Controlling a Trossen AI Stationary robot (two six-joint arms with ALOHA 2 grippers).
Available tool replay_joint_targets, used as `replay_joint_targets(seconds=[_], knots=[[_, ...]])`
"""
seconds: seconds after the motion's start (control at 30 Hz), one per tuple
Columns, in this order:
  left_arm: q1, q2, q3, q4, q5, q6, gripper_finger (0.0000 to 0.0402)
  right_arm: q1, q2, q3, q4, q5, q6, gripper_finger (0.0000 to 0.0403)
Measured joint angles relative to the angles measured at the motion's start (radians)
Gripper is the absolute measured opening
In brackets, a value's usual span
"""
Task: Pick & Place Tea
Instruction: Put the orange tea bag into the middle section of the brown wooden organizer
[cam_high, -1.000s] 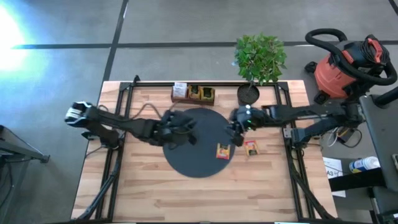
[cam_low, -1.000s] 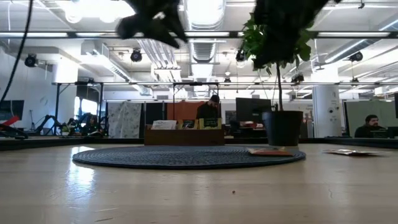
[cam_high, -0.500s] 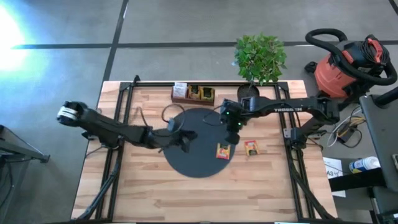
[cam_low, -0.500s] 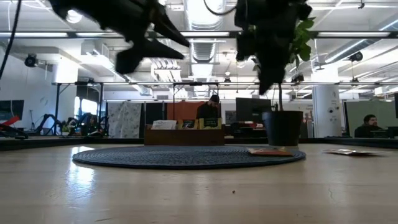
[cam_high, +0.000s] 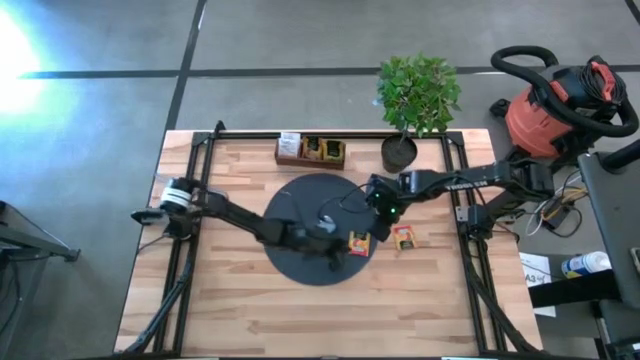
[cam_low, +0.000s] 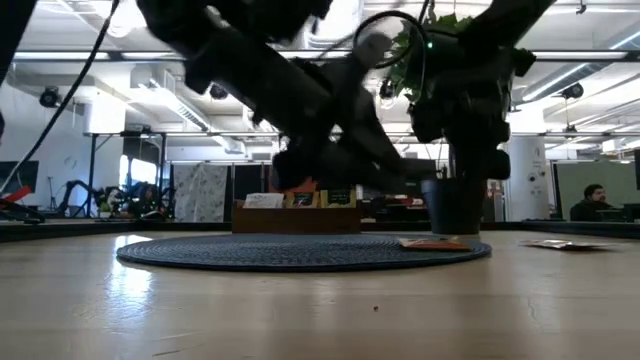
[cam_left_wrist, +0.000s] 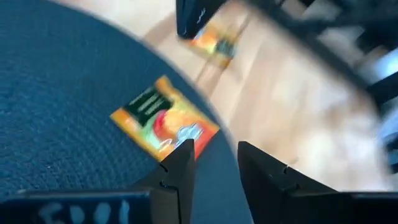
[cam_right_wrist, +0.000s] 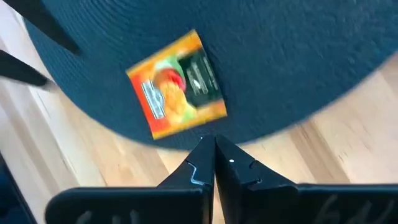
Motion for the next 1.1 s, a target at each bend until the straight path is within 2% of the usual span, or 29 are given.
replay_joint_targets(seconds=[0.13,0.23,0.33,0.7,1.1], knots=[[0.012,0.077,0.122,-0.183,0.028,0.063,0.0117,0.001,-0.003,-0.045,0.099,-0.002,0.048,0.0008],[0.022,0.121,0.188,-0.229,0.091,0.104,0.0117,0.001,-0.003,-0.069,0.151,-0.026,0.067,0.0009],[0.028,0.163,0.221,-0.249,0.104,0.128,0.0117,0.002,-0.003,-0.081,0.167,-0.032,0.080,0.0016],[0.043,0.208,0.226,-0.268,0.112,0.113,0.0117,0.001,-0.003,-0.087,0.175,-0.027,0.106,0.0109],[0.058,0.208,0.213,-0.270,0.111,0.090,0.0117,0.004,0.076,-0.100,0.217,-0.062,0.198,0.0118]])
